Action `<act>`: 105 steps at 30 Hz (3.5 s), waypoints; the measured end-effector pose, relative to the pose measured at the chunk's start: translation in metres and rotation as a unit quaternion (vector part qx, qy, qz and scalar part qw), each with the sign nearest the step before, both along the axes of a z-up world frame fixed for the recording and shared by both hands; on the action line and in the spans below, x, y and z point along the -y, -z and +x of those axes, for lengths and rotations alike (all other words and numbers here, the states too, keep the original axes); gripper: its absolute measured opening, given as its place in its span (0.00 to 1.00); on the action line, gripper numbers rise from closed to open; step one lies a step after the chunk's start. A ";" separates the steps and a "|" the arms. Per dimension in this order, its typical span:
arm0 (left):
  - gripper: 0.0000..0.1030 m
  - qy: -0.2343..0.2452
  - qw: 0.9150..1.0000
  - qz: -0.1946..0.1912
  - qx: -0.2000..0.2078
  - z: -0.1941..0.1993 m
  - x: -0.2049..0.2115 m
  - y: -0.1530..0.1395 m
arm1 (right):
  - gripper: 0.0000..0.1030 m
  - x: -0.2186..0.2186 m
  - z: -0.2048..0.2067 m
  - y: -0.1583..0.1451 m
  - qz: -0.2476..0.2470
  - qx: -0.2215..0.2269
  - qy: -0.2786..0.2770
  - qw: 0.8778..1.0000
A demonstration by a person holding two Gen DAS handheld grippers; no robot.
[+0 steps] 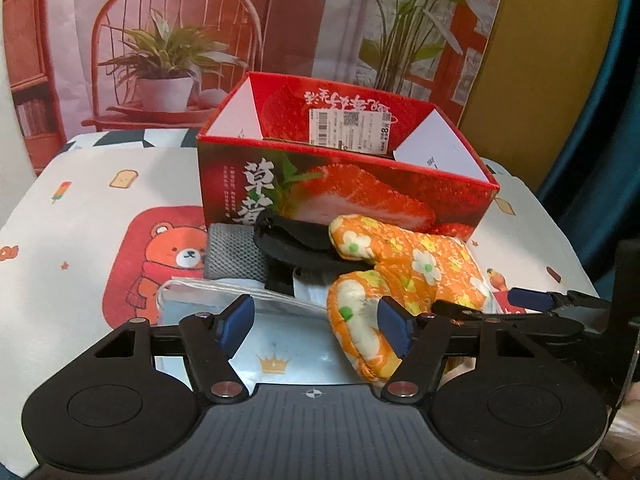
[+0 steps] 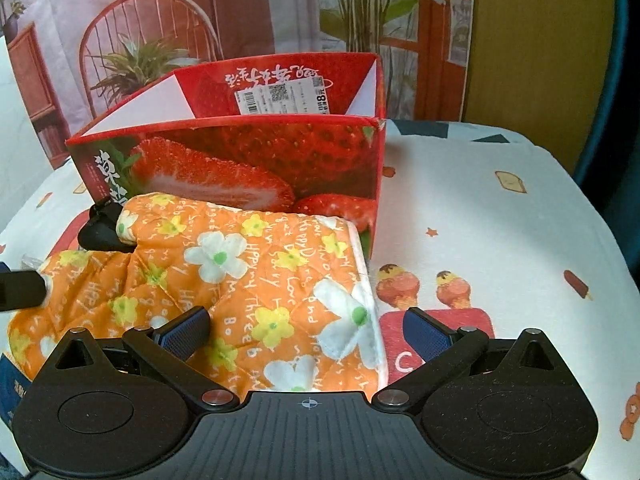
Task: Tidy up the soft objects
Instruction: 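Close the left gripper on the oven mitt while the right gripper grips its white edge, then lift the oven mitt with both grippers into the red box and open them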
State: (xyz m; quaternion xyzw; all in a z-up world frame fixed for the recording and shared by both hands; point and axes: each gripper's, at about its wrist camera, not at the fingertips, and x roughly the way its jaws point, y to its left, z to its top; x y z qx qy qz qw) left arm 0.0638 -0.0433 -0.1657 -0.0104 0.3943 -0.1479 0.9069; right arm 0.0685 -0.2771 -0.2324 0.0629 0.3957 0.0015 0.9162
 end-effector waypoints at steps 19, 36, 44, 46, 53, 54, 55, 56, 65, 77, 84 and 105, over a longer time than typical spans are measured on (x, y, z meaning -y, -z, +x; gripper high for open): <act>0.26 0.017 0.999 -0.004 -0.033 0.012 0.008 0.021 | 1.00 0.006 0.008 0.007 0.035 0.003 -0.002 0.999; 0.27 0.011 0.999 0.002 -0.040 0.017 0.009 0.026 | 0.97 0.018 -0.003 0.013 0.065 0.025 -0.015 0.997; 0.32 0.004 0.999 -0.002 -0.047 0.020 0.007 0.031 | 0.93 0.025 -0.002 0.021 0.101 0.016 -0.012 0.995; 0.31 0.004 0.999 -0.006 -0.049 0.021 0.007 0.032 | 0.86 0.024 -0.001 0.021 0.109 0.016 -0.017 0.994; 0.17 0.013 0.999 -0.018 -0.036 0.018 0.007 0.026 | 0.53 0.023 -0.005 0.006 0.099 0.031 -0.027 0.994; 0.17 0.014 0.999 -0.019 -0.034 0.018 0.007 0.025 | 0.46 0.024 -0.006 0.003 0.095 0.034 -0.028 0.994; 0.15 0.014 0.999 -0.020 -0.031 0.017 0.007 0.024 | 0.38 0.024 -0.007 0.000 0.090 0.037 -0.029 0.995; 0.14 0.014 0.999 -0.022 -0.029 0.017 0.007 0.023 | 0.34 0.023 -0.009 -0.004 0.085 0.040 -0.031 0.995; 0.12 0.000 0.999 -0.049 0.008 0.011 -0.006 0.002 | 0.07 0.025 -0.018 -0.039 0.072 0.082 -0.034 0.993; 0.12 -0.010 0.994 -0.066 0.087 0.038 -0.018 -0.051 | 0.07 0.012 0.000 -0.103 0.066 0.145 -0.058 0.986; 0.12 -0.005 0.993 -0.052 0.105 0.085 -0.006 -0.072 | 0.07 0.010 0.047 -0.121 0.058 0.160 -0.064 0.983; 0.12 0.025 0.998 0.045 0.043 0.204 0.036 -0.037 | 0.07 0.025 0.179 -0.066 0.069 0.065 -0.034 0.995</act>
